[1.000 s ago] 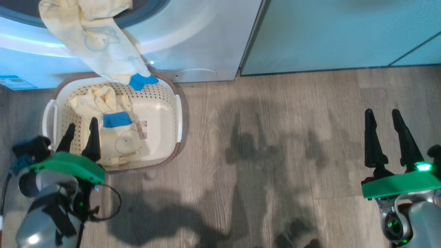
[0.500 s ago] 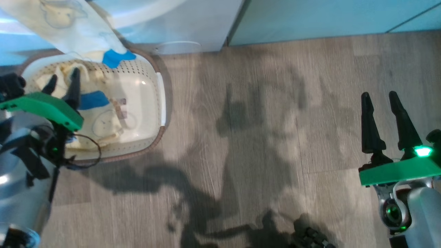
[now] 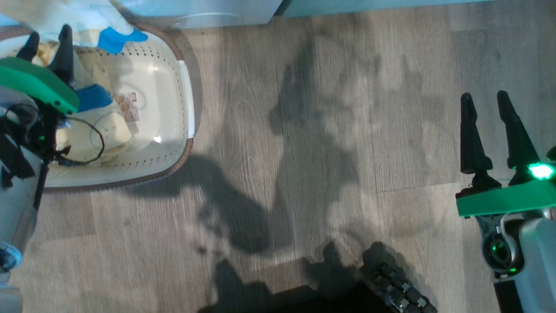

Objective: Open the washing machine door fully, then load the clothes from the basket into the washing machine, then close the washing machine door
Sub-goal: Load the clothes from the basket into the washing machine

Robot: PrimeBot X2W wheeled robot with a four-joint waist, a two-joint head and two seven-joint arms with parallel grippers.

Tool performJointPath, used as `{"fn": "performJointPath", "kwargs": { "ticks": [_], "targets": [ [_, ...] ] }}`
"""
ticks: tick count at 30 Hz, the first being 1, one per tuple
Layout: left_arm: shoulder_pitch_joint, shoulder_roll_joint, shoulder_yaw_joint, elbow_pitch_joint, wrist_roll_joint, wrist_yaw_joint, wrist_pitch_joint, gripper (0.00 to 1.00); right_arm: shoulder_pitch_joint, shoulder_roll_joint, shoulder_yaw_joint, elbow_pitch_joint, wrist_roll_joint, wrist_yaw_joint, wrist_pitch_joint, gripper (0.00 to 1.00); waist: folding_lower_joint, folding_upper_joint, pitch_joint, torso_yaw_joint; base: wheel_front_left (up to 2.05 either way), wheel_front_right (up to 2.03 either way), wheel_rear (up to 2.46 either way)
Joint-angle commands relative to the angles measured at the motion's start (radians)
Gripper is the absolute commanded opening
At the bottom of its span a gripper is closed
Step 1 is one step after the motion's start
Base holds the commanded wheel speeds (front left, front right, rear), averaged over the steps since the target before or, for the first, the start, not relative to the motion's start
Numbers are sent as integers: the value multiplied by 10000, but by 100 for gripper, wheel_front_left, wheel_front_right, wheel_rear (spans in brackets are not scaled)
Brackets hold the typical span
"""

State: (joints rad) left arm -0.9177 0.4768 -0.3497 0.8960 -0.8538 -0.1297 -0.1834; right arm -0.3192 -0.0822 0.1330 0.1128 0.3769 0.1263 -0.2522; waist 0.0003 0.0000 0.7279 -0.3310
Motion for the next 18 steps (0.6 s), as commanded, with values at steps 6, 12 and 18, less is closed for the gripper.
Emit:
{"fn": "performJointPath", "kwargs": {
  "ticks": [6,12,18],
  "targets": [
    [-690,672,-265,4,-346,-9,-289,100,-70,-199,145,-329,-79,44,-95,100,-3,0,309,103,0,0,0],
    [-1131,960,-670,352,-655,-9,-488,100,-162,-204,186,-333,-106,44,-95,100,-3,0,415,145,0,0,0],
    [-1397,870,-1071,431,-815,-9,-649,100,-165,-217,193,-323,-113,44,-95,100,-3,0,438,191,0,0,0]
  ]
}}
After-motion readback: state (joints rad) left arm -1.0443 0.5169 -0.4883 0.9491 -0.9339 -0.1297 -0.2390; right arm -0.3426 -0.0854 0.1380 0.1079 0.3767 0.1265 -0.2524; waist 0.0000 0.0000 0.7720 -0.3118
